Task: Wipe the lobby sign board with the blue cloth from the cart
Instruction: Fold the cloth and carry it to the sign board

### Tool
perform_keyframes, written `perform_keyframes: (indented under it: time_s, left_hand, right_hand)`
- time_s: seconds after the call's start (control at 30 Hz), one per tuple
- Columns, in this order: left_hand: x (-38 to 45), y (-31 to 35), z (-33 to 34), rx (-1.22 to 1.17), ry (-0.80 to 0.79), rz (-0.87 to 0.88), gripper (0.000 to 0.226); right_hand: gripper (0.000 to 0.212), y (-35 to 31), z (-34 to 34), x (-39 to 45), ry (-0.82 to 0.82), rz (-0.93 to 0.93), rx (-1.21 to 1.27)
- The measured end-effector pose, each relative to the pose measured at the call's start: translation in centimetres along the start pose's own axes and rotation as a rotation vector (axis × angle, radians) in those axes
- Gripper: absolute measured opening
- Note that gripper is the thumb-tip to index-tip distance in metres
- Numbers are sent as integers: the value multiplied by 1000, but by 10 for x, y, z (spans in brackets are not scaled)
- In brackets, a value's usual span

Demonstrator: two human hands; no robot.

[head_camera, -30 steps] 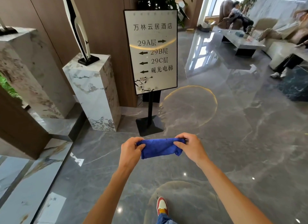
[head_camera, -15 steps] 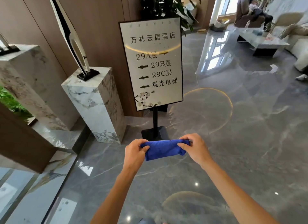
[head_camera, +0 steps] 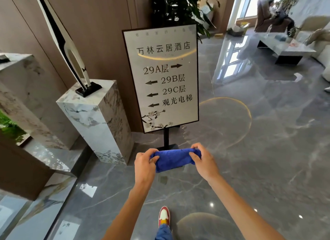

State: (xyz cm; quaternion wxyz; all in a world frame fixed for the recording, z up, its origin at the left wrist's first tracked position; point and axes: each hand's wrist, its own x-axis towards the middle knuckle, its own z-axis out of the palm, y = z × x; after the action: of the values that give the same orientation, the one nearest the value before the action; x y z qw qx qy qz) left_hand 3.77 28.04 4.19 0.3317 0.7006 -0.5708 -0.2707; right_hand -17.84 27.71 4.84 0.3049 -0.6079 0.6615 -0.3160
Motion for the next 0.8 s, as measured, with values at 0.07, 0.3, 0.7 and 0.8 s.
perform_keyframes:
  time_s: [0.07, 0.3, 0.7, 0.8]
  left_hand:
    - [26, 2, 5, -12, -16, -9, 20]
    - [113, 18, 13, -181, -57, -57, 26]
    - [232, 19, 17, -273, -163, -7, 21]
    - [250, 20, 21, -294, -191, 4, 23]
  right_hand:
    - [14, -2, 1, 24, -7, 17, 3]
    - [8, -17, 6, 115, -11, 34, -76]
    - [15, -37, 23, 221, -81, 101, -49]
    - [6, -37, 25, 238, -96, 127, -44]
